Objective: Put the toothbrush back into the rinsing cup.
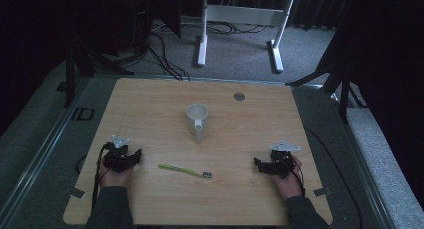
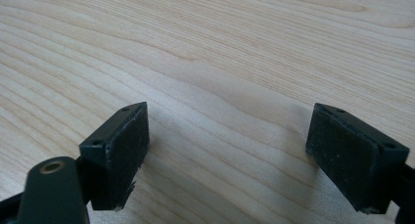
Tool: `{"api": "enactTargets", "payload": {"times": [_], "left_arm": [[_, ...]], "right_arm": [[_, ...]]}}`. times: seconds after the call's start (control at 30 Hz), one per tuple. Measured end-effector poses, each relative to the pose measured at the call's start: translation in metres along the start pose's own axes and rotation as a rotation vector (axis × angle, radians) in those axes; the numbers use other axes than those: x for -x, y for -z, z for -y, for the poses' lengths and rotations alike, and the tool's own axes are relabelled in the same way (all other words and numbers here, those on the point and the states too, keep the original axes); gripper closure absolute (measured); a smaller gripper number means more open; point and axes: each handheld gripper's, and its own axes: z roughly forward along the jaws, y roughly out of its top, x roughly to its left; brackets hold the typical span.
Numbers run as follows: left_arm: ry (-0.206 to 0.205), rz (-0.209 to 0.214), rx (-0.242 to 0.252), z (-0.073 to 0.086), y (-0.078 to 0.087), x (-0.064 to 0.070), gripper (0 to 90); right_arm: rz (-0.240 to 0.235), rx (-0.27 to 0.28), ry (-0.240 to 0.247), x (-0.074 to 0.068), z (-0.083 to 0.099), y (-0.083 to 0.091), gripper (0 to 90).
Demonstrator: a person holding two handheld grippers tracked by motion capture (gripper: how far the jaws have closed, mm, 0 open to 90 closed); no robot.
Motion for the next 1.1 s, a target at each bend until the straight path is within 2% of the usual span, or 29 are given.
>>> {"api": "enactTargets", "payload": {"times": [0.4, 0.67, 0.9, 1.1], "left_arm": [[0.032, 0.008, 0.034, -0.001, 0.007, -0.008, 47.1], [0.041, 0.01, 0.06, -0.007, 0.019, -0.013, 47.1], [0.085, 0.024, 0.111, -0.014, 0.031, -0.02, 47.1], [0.075, 0.027, 0.142, -0.022, 0.04, -0.019, 47.0]], "right_arm": [[-0.001, 0.0, 0.0, 0.0, 0.0, 0.0, 15.9], [-0.001, 0.0, 0.001, 0.0, 0.0, 0.0, 15.9], [-0.001, 0.0, 0.001, 0.0, 0.0, 0.0, 15.9], [-0.001, -0.001, -0.001, -0.001, 0.0, 0.0, 15.9]]}}
